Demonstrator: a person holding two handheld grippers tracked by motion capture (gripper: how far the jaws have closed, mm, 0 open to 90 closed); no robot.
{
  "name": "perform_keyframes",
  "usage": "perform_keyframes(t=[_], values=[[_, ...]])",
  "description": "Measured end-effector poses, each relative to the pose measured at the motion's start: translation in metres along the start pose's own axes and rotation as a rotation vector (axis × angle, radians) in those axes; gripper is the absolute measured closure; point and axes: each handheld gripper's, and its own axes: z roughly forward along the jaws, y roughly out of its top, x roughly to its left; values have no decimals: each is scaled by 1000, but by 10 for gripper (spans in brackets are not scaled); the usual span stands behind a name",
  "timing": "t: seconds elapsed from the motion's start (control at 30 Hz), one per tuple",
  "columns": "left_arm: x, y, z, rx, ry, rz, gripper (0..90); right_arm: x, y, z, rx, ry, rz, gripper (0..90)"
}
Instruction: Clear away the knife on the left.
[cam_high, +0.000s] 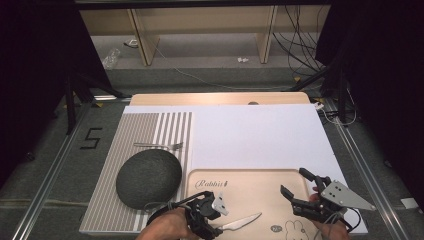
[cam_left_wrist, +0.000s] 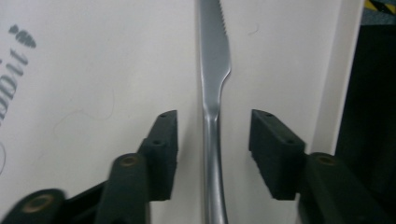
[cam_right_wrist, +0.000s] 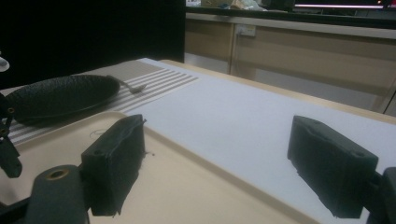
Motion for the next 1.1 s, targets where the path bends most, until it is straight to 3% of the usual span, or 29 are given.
perform_keyframes(t=[0.23,0.5,0.67,0.87,1.1], values=[[-6,2,12,-16,3,58,767,0,0,0,-1,2,0,198],[-13,5,29,-13,6,104,880,0,0,0,-1,4,-2,199],[-12,6,32,-33,20,100,891,0,0,0,0,4,-1,200],[-7,5,32,-46,41,67,891,1,0,-1,6,3,-3,200],[1,1,32,-41,76,52,892,1,0,-1,4,6,-3,200]])
